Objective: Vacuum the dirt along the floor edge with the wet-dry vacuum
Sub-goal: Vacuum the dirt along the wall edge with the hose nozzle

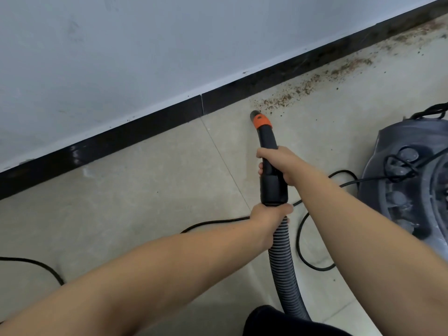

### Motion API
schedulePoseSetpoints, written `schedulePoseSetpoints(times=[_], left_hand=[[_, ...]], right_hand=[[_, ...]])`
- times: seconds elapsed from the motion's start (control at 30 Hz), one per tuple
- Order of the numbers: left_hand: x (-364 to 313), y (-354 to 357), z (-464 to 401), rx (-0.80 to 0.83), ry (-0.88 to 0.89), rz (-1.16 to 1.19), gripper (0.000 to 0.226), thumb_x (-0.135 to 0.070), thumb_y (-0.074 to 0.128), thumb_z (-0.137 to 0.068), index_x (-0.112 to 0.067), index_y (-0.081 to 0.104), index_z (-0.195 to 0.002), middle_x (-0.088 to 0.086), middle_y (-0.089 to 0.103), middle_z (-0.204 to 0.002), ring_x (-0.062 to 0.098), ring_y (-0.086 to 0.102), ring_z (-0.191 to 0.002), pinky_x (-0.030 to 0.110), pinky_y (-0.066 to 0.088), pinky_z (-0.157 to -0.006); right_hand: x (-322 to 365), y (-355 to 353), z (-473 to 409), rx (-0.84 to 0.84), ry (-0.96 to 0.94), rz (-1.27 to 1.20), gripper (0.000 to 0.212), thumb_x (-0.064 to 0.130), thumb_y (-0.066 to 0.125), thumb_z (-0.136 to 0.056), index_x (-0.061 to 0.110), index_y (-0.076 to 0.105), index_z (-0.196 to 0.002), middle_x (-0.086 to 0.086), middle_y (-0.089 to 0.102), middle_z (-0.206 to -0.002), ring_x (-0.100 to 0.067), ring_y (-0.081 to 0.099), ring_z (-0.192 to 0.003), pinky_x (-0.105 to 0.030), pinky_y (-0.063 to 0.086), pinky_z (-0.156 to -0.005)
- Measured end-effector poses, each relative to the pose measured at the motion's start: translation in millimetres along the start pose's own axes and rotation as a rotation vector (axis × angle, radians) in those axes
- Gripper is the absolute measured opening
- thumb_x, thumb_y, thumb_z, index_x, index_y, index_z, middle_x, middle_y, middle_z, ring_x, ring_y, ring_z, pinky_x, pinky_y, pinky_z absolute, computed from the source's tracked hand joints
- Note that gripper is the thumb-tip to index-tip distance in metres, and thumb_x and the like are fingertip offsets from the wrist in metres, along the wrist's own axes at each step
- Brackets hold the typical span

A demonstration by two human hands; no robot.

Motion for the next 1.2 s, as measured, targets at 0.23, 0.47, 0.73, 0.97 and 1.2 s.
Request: schedulePoseSetpoints(times=[0.23, 0.47, 0.73, 0.97, 1.2], left_hand=[[0, 31, 2, 0.026, 0.023, -0.048, 0.014, -0.01, 0.071, -0.079, -0.01, 0.057, -0.082, 0.008, 0.058, -0.071, 0.02, 0.054, -0.06, 0.031, 0.048, -0.066], [-2, 13, 2, 0.0, 0.05, 0.044, 0.017, -0.011, 0.072, -0.08, -0.01, 0.057, -0.088, 0.009, 0.058, -0.074, 0.019, 0.055, -0.061, 0.029, 0.047, -0.062], [-3, 11, 1, -0.023, 0.047, 0.057, 0.021, -0.012, 0.069, -0.081, -0.006, 0.06, -0.098, 0.007, 0.059, -0.073, 0.018, 0.055, -0.062, 0.029, 0.049, -0.065], [-13, 55, -16, 0.044, 0.047, -0.023, 0.014, -0.011, 0.07, -0.079, -0.012, 0.056, -0.08, 0.007, 0.058, -0.07, 0.019, 0.053, -0.059, 0.03, 0.048, -0.067], [-40, 62, -35, 0.022, 0.085, -0.038, 0.015, -0.014, 0.072, -0.079, -0.013, 0.058, -0.079, 0.005, 0.058, -0.068, 0.017, 0.053, -0.058, 0.03, 0.048, -0.066]], right_hand=[[-9, -49, 4, -0.147, 0.006, -0.1, 0.012, 0.01, 0.059, -0.087, 0.008, 0.047, -0.09, -0.009, 0.054, -0.064, -0.019, 0.054, -0.049, -0.03, 0.051, -0.056], [2, -17, 2, -0.056, 0.005, -0.037, 0.012, 0.009, 0.058, -0.087, 0.008, 0.047, -0.091, -0.009, 0.054, -0.063, -0.018, 0.054, -0.047, -0.026, 0.05, -0.051], [8, -7, 0, -0.018, 0.006, 0.025, 0.01, 0.008, 0.057, -0.087, 0.009, 0.047, -0.09, -0.008, 0.054, -0.064, -0.018, 0.054, -0.049, -0.026, 0.049, -0.052], [3, -74, -18, -0.173, 0.026, -0.105, 0.013, 0.01, 0.059, -0.085, 0.009, 0.048, -0.092, -0.009, 0.055, -0.063, -0.017, 0.055, -0.043, -0.028, 0.05, -0.053], [25, -82, -37, -0.168, 0.018, -0.132, 0.01, 0.009, 0.058, -0.087, 0.008, 0.049, -0.089, -0.008, 0.055, -0.062, -0.016, 0.054, -0.043, -0.028, 0.05, -0.054]])
Point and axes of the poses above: each hand's wrist, its own z-axis away from the middle knuckle, its own y-axis out of the palm, x = y × z, the point moved 5 cm from there along -z, towards the middle knuckle
